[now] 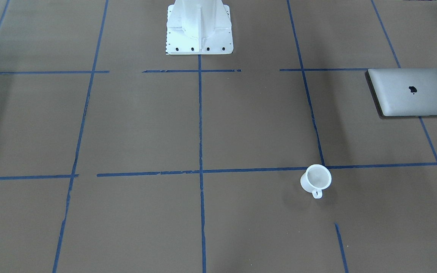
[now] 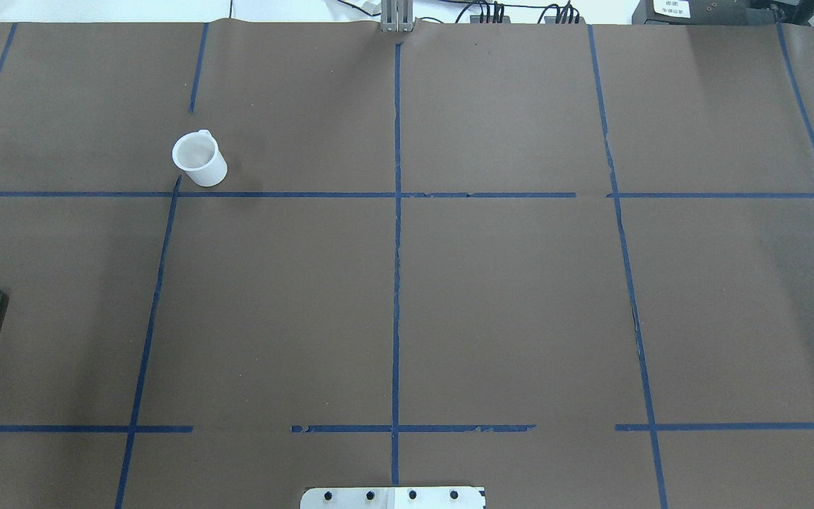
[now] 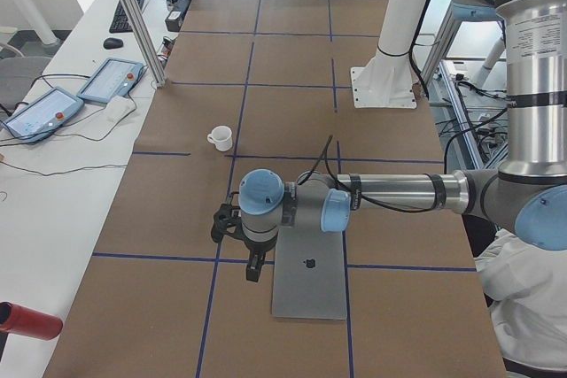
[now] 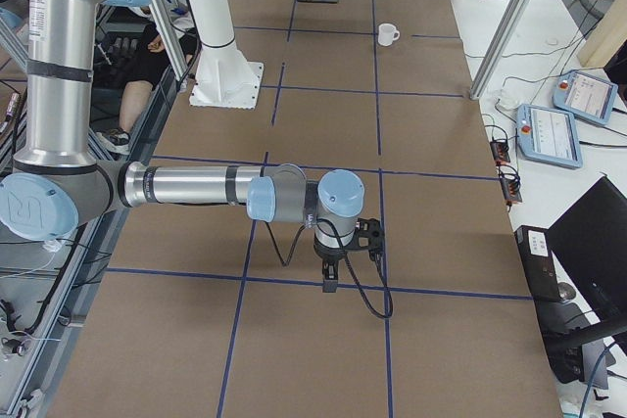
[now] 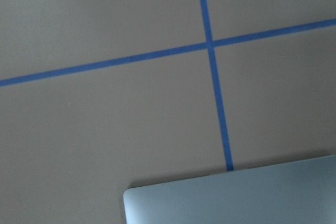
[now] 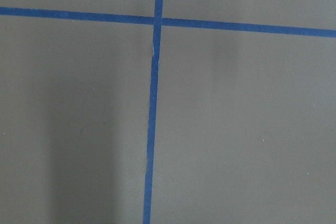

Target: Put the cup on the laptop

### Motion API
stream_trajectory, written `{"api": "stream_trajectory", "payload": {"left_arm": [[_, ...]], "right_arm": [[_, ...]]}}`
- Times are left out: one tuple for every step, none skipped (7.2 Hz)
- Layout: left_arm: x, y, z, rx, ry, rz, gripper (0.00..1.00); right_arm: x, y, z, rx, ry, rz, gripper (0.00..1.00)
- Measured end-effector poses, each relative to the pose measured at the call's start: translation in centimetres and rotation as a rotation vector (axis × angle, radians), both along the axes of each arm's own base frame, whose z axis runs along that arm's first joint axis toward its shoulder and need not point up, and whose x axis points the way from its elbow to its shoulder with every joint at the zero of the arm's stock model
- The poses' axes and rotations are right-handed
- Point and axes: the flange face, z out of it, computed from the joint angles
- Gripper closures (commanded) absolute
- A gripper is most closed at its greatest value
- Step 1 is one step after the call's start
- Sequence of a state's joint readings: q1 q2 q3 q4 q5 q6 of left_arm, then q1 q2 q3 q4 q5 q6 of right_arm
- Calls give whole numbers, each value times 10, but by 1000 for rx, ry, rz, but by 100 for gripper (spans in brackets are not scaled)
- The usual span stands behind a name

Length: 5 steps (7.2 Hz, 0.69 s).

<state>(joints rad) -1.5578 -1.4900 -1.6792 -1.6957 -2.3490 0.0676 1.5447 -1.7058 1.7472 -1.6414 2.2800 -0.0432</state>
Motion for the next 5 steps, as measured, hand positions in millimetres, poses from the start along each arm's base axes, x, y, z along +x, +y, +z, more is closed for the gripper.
{"api": "stream_trajectory", "payload": {"left_arm": [[29,-35,-29,3,19,19,0],[67,-77,-62,-3,29,54,0],[109,-119,-92,-14,33,87,0],[148,-156,-120,-36,33,98,0],[190,-186,-148,-64,30,94,0]], "right_arm": [[0,0,0,0,0,0,0],[0,0,0,0,0,0,0],[0,0,0,0,0,0,0],[0,0,0,0,-1,0,0],[0,0,0,0,-1,0,0]]}}
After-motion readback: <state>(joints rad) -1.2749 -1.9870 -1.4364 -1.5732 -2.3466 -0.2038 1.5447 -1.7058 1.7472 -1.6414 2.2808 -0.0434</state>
